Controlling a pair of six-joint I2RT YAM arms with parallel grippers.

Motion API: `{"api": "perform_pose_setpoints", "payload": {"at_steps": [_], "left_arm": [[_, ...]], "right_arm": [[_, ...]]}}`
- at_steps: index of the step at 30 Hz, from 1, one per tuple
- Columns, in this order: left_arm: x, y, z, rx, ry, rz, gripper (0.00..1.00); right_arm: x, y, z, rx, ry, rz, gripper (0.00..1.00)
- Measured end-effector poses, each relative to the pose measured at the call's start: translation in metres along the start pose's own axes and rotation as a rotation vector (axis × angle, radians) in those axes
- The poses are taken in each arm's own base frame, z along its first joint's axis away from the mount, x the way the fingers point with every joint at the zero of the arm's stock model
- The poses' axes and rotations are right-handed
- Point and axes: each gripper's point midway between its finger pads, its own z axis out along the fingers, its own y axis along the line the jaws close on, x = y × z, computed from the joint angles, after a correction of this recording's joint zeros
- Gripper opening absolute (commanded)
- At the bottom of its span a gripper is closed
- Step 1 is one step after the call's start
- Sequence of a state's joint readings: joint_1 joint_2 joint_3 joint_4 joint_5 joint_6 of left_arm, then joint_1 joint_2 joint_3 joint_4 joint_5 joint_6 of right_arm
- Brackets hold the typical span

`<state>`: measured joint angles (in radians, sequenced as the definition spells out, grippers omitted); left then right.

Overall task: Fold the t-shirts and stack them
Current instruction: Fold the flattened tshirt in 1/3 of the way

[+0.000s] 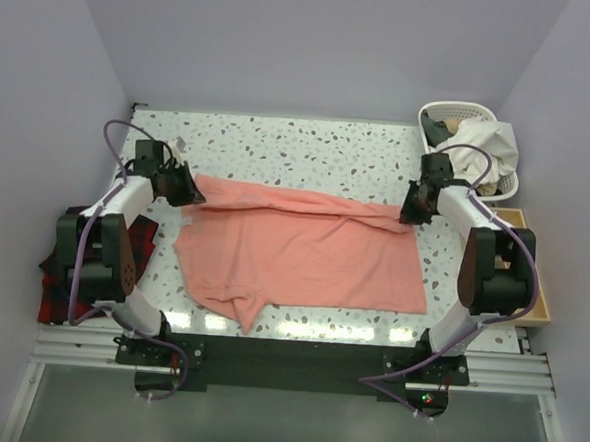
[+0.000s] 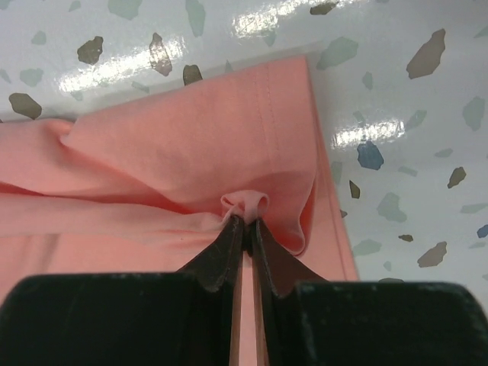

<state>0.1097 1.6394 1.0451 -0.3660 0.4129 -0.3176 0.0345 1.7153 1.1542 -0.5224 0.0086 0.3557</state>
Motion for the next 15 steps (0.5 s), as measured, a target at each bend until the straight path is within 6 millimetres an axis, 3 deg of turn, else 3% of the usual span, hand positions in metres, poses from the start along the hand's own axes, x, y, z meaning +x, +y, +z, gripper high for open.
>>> {"api": "perform_pose_setpoints", "payload": {"at_steps": [2, 3, 4, 5, 10, 11, 15], "left_arm": [[0.003, 0.002, -0.005, -0.014, -0.004, 0.005, 0.0], [0.005, 0.003, -0.006, -0.024, -0.004, 0.007, 0.13], [0.009, 0.005, -0.008, -0.034, 0.003, 0.007, 0.19], [0.013, 0.007, -0.008, -0.042, 0.009, 0.01, 0.25], [0.041, 0.021, -0.008, -0.088, 0.074, -0.005, 0.29], [0.047, 0.025, -0.009, -0.104, 0.088, -0.006, 0.37], [0.048, 0.03, -0.019, -0.152, 0.085, 0.003, 0.42]], "right_arm": [[0.0, 0.0, -0.003, -0.002, -0.007, 0.001, 0.13], [0.0, 0.0, -0.005, -0.004, -0.011, 0.001, 0.22], [0.001, 0.0, -0.006, -0.004, -0.013, 0.004, 0.37], [0.003, -0.001, -0.006, -0.004, -0.013, 0.005, 0.38], [0.022, -0.009, -0.011, 0.01, 0.01, 0.014, 0.42], [0.024, -0.009, -0.012, 0.01, 0.01, 0.015, 0.47], [0.022, -0.009, -0.031, -0.004, -0.043, 0.028, 0.53]]}}
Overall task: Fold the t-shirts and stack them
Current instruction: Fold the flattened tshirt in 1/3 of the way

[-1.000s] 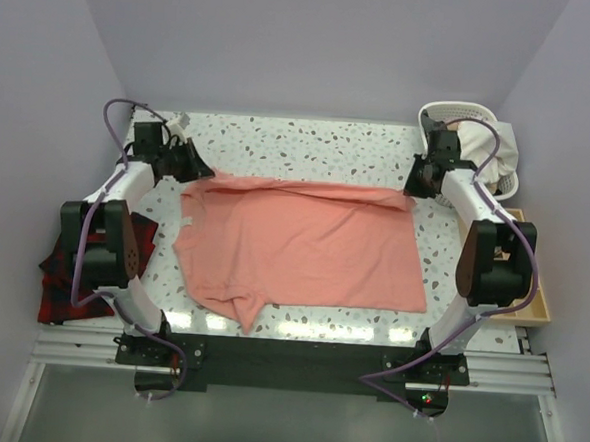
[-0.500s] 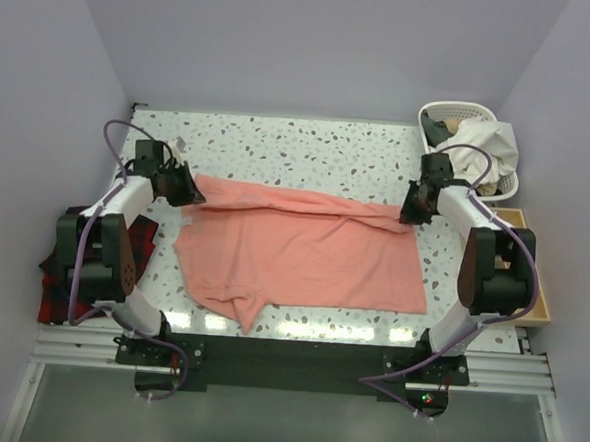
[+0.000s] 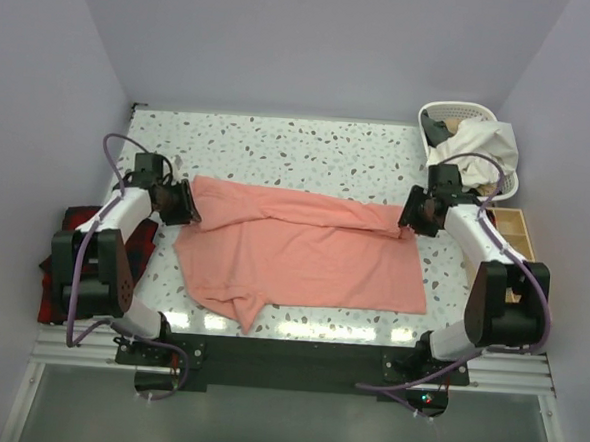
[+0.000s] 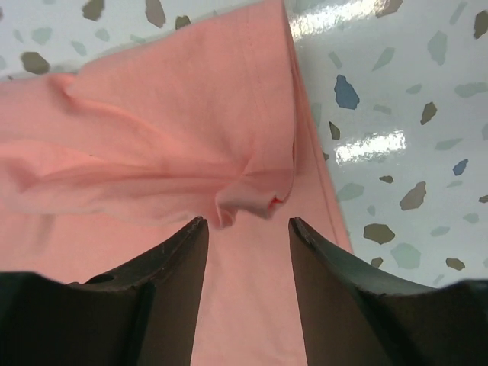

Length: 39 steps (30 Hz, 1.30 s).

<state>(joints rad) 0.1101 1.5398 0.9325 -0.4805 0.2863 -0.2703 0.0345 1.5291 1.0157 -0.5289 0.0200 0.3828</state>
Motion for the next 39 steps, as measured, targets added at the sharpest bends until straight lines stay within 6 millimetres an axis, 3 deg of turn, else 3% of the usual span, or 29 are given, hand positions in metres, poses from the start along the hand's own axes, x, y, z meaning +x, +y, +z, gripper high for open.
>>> {"api": "perform_pose_setpoints", "payload": {"at_steps": [4, 7, 10, 13, 19, 23, 31, 39], "left_arm": [[-0.021, -0.011, -0.015, 0.023, -0.069, 0.013, 0.43], [-0.049, -0.031, -0.024, 0.103, -0.143, 0.02, 0.44], [-0.068, -0.051, -0.026, 0.188, -0.188, 0.027, 0.45], [-0.074, -0.067, -0.017, 0.254, -0.185, 0.032, 0.45], [-0.051, -0.088, 0.017, 0.322, -0.07, 0.035, 0.44], [-0.042, -0.091, 0.022, 0.326, -0.037, 0.045, 0.45], [-0.027, -0.077, 0.031, 0.238, 0.009, 0.056, 0.44], [0.017, -0.053, 0.054, 0.076, 0.157, 0.087, 0.4]], "right_arm": [[-0.022, 0.008, -0.024, -0.039, -0.108, 0.007, 0.54], [-0.041, 0.016, -0.027, -0.055, -0.142, 0.009, 0.54], [-0.054, 0.023, -0.014, -0.063, -0.135, 0.008, 0.54], [-0.049, 0.026, 0.011, -0.068, -0.083, 0.008, 0.53], [-0.027, 0.029, 0.035, -0.074, 0.011, 0.009, 0.54], [-0.02, 0.032, 0.037, -0.095, 0.025, 0.01, 0.54], [0.007, 0.028, 0.054, -0.099, 0.105, 0.018, 0.54], [0.01, 0.03, 0.057, -0.111, 0.11, 0.019, 0.54]]}}
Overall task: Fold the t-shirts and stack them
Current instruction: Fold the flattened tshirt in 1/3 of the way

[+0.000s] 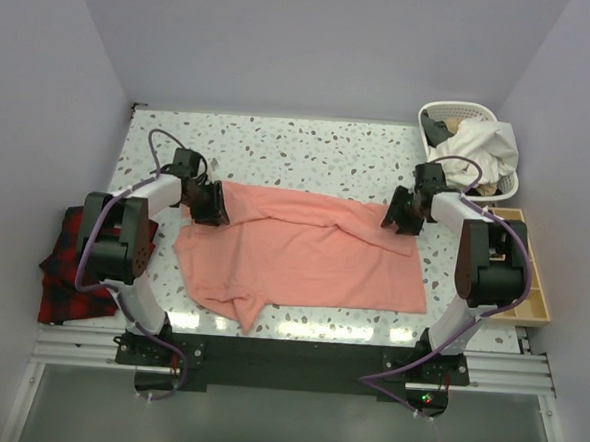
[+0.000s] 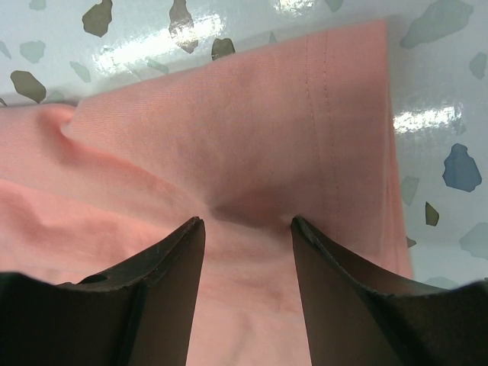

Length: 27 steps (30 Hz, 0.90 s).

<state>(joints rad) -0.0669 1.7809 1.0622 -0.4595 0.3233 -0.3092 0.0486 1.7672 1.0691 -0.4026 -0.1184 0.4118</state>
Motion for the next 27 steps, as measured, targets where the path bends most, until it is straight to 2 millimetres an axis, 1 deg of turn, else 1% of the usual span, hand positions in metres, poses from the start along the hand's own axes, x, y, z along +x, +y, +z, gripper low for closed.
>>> {"api": "perform_pose_setpoints", "payload": {"at_steps": [4, 6, 11, 14, 16, 19, 21, 22, 25, 27], "left_arm": [[0.002, 0.004, -0.001, -0.017, 0.001, 0.018, 0.4], [0.006, 0.006, -0.003, -0.024, 0.007, 0.031, 0.39], [0.027, 0.013, -0.013, -0.053, 0.048, 0.05, 0.35], [0.044, 0.016, -0.023, -0.072, 0.086, 0.041, 0.34], [0.049, 0.016, -0.031, -0.082, 0.097, 0.038, 0.34], [0.048, 0.012, -0.045, -0.084, 0.074, 0.047, 0.34], [0.043, 0.008, -0.055, -0.081, 0.044, 0.055, 0.36], [0.038, 0.005, -0.06, -0.076, 0.021, 0.062, 0.41], [0.02, -0.003, -0.069, -0.06, -0.06, 0.072, 0.46], [0.008, -0.004, -0.07, -0.063, -0.107, 0.074, 0.47]], "right_arm": [[0.0, 0.001, 0.001, -0.007, -0.003, -0.001, 0.54], [-0.001, 0.002, 0.001, -0.011, -0.005, -0.002, 0.54], [-0.001, 0.003, 0.002, -0.017, -0.009, -0.002, 0.54], [-0.001, 0.002, 0.002, -0.015, -0.009, -0.003, 0.54], [-0.001, 0.002, 0.002, -0.013, -0.009, -0.004, 0.54], [0.0, 0.002, 0.003, -0.011, -0.008, -0.004, 0.54], [-0.001, 0.002, 0.002, -0.011, -0.009, -0.004, 0.55], [-0.001, 0.002, 0.002, -0.012, -0.009, -0.004, 0.55], [-0.001, 0.003, 0.002, -0.014, -0.009, -0.006, 0.55], [-0.001, 0.003, 0.002, -0.016, -0.009, -0.009, 0.55]]}}
